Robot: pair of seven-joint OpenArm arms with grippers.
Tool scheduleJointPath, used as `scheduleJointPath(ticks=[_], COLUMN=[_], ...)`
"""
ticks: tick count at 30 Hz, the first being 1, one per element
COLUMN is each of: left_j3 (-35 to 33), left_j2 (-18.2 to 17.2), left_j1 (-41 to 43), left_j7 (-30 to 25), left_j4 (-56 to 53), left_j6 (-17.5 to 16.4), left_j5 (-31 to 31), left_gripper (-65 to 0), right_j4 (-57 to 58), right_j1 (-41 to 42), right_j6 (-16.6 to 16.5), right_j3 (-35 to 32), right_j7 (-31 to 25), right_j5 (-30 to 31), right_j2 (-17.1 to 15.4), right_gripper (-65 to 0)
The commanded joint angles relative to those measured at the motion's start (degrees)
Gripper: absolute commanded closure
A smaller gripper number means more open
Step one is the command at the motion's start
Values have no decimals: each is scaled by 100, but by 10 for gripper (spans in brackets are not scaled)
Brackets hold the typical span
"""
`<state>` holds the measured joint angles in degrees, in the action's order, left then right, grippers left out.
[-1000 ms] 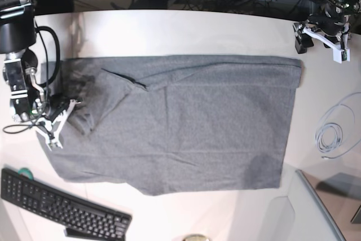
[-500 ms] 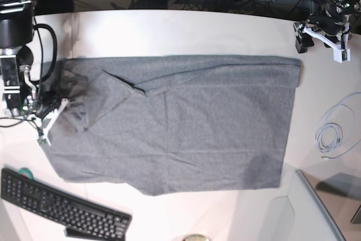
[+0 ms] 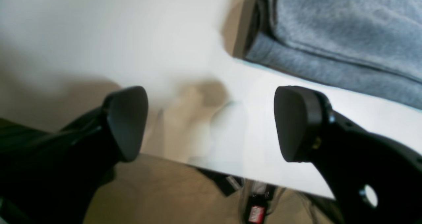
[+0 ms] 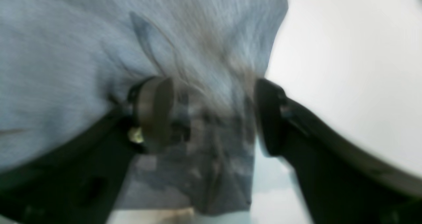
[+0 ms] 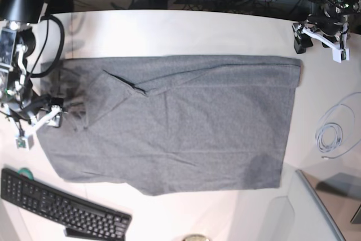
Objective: Layout the t-shirt on the table in an organized manner, then fold the t-shirt properly
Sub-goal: 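Grasp the shirt side with the right gripper and tug it outward, then grasp the shirt edge corners with both grippers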
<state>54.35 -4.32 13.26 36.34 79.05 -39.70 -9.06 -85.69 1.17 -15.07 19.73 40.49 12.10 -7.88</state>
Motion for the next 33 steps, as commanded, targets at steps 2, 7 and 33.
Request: scheduleJointPath(ticks=[2, 7, 33], left_j3=[3, -490, -709], left_j2=[-74, -65, -83], left_j1=[-161, -187, -794], left_j7=[-473, -1168, -1264], left_j4=[-269, -779, -1869], left_j6=[-30, -30, -30], left_j5=[-65, -171, -874], left_gripper=[-571, -571, -7], right_j4=[-569, -1141, 55], right_j1=[-218, -816, -1730], right_j6=[-203, -528, -1020], right_j3=[388, 643, 2410], right_j7=[-449, -730, -493], right_j5=[52, 52, 2680], right_j2=[282, 493, 1047], right_gripper=[-459, -459, -459])
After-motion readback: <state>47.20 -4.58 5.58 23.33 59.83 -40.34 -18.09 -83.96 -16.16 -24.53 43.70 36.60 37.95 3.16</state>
